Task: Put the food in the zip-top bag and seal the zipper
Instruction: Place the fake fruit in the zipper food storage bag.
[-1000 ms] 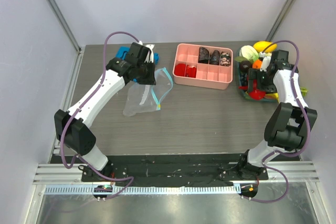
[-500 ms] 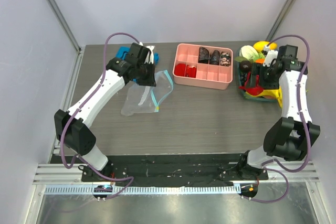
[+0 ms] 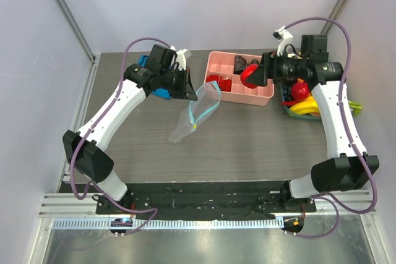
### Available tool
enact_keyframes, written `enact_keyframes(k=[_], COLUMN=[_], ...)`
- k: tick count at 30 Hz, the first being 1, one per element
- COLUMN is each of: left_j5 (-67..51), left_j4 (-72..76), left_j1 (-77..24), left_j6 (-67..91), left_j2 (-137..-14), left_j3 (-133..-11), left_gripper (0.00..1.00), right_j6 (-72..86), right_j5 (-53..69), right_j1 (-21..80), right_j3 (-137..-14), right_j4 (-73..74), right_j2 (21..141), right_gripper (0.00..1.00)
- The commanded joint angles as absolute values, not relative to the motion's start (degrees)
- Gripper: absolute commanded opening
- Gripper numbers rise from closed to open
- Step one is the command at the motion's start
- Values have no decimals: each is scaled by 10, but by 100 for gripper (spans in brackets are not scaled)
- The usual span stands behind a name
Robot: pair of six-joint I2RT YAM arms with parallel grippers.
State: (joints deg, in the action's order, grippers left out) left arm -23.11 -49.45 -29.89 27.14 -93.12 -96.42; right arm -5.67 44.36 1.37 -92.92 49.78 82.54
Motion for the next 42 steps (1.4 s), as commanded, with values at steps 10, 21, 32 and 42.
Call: enact_keyframes(k=[10, 21, 32, 42], left_j5=[-339, -407, -401, -390], left_j4=[-447, -391, -372, -381], left_j1=[-299, -273, -271, -271], left_j6=[311, 330, 331, 328], left_j2=[-928, -900, -893, -911], left_j3=[-965, -911, -886, -906], left_gripper=[0, 0, 0, 0], right_j6=[27, -98, -127, -144], right_j5=[388, 327, 250, 283], right_j1=[274, 331, 317, 34], right_j3=[-860, -759, -852, -918], right_j4=[261, 327, 418, 507], right_j2=[810, 796, 792, 838], right_gripper=[53, 50, 100, 100])
